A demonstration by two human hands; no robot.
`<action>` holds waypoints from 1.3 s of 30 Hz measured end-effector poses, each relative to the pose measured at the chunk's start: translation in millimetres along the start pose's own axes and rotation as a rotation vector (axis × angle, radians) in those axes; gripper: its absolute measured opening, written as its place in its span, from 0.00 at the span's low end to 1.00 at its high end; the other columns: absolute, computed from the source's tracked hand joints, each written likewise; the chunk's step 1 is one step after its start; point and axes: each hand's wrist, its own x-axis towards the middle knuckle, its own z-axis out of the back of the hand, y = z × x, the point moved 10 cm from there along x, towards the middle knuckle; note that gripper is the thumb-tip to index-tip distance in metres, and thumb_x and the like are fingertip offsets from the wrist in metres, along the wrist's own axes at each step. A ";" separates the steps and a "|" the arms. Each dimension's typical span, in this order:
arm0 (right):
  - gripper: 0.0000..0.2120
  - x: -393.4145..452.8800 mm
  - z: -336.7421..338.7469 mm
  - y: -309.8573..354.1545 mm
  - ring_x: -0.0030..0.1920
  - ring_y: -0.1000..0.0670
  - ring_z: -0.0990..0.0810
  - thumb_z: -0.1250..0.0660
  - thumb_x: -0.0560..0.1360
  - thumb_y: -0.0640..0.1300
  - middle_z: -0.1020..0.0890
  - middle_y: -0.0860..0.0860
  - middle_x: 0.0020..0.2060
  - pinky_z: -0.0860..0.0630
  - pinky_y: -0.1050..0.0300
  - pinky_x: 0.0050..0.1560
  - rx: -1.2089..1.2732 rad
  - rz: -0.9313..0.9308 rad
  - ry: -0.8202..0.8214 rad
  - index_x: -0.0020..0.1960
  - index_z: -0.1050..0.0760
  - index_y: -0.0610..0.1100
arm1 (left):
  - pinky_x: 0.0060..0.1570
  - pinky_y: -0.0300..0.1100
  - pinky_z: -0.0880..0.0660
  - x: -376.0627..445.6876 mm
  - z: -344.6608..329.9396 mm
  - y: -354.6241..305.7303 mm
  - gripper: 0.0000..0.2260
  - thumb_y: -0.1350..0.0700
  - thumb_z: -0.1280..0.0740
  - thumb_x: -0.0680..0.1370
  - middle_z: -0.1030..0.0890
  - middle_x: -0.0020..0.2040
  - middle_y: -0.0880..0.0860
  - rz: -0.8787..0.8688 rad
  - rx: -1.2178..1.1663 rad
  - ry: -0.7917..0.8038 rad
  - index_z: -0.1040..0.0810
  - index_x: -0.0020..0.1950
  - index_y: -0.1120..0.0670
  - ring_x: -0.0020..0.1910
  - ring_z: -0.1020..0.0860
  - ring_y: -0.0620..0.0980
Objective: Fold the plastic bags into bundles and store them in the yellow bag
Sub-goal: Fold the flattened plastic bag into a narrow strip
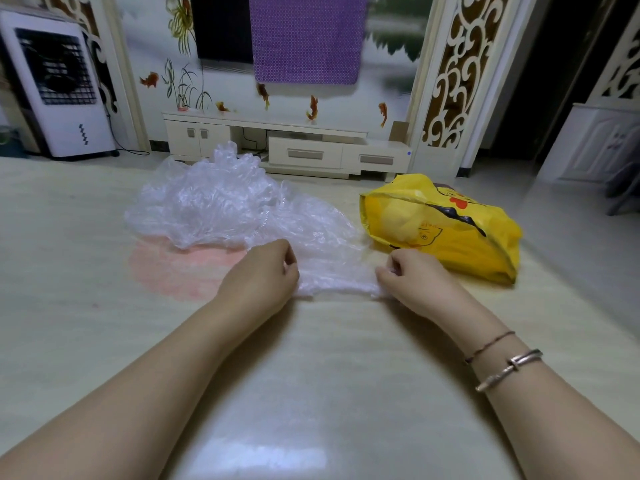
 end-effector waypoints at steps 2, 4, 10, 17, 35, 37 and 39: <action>0.08 -0.3 -1.2 3.1 0.43 0.44 0.26 0.39 0.77 0.49 0.26 0.51 0.36 0.37 0.53 0.40 -0.117 -0.011 -0.022 0.45 0.32 0.45 | 0.37 0.45 0.31 -2.8 0.2 -2.9 0.03 0.55 0.41 0.78 0.22 0.42 0.50 -0.004 0.126 -0.025 0.29 0.50 0.52 0.41 0.24 0.53; 0.12 -0.8 0.0 7.2 0.46 0.43 0.25 0.40 0.78 0.53 0.26 0.50 0.41 0.35 0.52 0.44 -0.237 0.000 -0.057 0.52 0.33 0.44 | 0.37 0.45 0.31 -4.9 0.5 -6.1 0.04 0.55 0.42 0.78 0.23 0.43 0.52 -0.009 0.224 -0.043 0.31 0.52 0.53 0.42 0.24 0.55; 0.09 3.2 -6.5 -4.0 0.51 0.44 0.28 0.37 0.74 0.52 0.27 0.48 0.47 0.34 0.53 0.44 -0.161 -0.006 -0.001 0.43 0.29 0.46 | 0.42 0.47 0.29 -8.6 12.2 -4.2 0.06 0.55 0.41 0.78 0.25 0.47 0.52 -0.007 0.274 -0.096 0.31 0.54 0.54 0.47 0.25 0.56; 0.08 -15.2 4.0 24.1 0.42 0.42 0.17 0.35 0.78 0.37 0.21 0.45 0.37 0.22 0.57 0.34 1.134 -0.046 0.384 0.40 0.30 0.42 | 0.46 0.33 0.32 -7.4 28.0 -23.8 0.14 0.40 0.36 0.76 0.23 0.54 0.40 -0.036 -0.487 -0.038 0.24 0.56 0.47 0.53 0.25 0.37; 0.34 -30.3 33.7 68.5 0.70 0.52 0.37 0.28 0.68 0.50 0.36 0.55 0.69 0.38 0.57 0.69 0.233 0.614 -0.211 0.70 0.40 0.54 | 0.25 0.35 0.27 -11.3 2.4 11.5 0.17 0.61 0.29 0.75 0.17 0.46 0.54 0.418 -1.090 -0.053 0.27 0.62 0.53 0.32 0.19 0.47; 0.31 -41.4 18.5 87.1 0.71 0.50 0.38 0.29 0.67 0.52 0.35 0.53 0.69 0.40 0.56 0.69 0.126 0.727 -0.175 0.68 0.36 0.52 | 0.25 0.37 0.26 -10.4 -0.8 11.1 0.18 0.61 0.29 0.75 0.18 0.49 0.56 0.406 -1.084 -0.055 0.29 0.63 0.53 0.37 0.18 0.50; 0.19 -49.7 13.5 103.4 0.65 0.49 0.33 0.31 0.69 0.50 0.30 0.53 0.64 0.33 0.51 0.64 0.085 0.787 -0.193 0.59 0.29 0.50 | 0.31 0.41 0.21 -9.3 -6.7 9.5 0.20 0.61 0.29 0.74 0.18 0.51 0.56 0.383 -1.038 -0.024 0.31 0.63 0.53 0.42 0.17 0.53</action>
